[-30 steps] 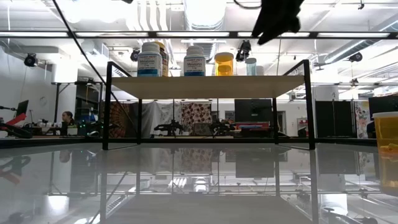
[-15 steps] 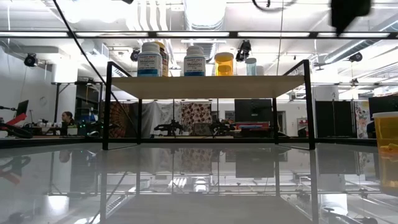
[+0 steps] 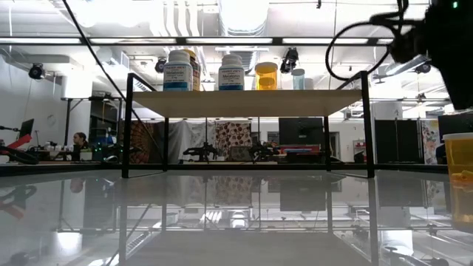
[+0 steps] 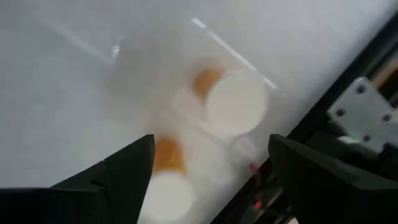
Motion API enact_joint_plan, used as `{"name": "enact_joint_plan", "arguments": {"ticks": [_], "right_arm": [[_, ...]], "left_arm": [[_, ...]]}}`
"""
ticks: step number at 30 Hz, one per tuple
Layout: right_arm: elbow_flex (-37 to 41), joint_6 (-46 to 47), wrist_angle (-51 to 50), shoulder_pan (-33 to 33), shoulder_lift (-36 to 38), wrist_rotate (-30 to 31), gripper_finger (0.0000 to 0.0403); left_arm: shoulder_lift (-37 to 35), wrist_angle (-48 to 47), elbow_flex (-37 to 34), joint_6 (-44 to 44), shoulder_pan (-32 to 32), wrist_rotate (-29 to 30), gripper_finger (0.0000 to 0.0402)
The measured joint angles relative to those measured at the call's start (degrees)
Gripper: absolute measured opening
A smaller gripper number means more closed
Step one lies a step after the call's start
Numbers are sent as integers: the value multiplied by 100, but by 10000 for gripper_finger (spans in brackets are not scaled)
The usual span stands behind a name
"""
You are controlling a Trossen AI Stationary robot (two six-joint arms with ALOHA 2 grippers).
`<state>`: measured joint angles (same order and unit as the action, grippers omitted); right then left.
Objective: Pick and place medicine bottles onto shelf by color
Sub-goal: Put the orange pill bottle on the shelf
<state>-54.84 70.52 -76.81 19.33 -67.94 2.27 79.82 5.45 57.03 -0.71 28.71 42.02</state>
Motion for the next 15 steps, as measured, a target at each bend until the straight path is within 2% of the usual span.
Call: {"name": "enact_joint_plan", "arguments": {"ticks": [6, 15], "right_arm": [[564, -144, 315, -99, 2, 99, 315], [1019, -223, 764, -98, 4, 419, 303]], "left_arm": [[-14, -6, -2, 202, 0, 2, 206], [-36, 6, -2, 293, 1, 2, 206]]}}
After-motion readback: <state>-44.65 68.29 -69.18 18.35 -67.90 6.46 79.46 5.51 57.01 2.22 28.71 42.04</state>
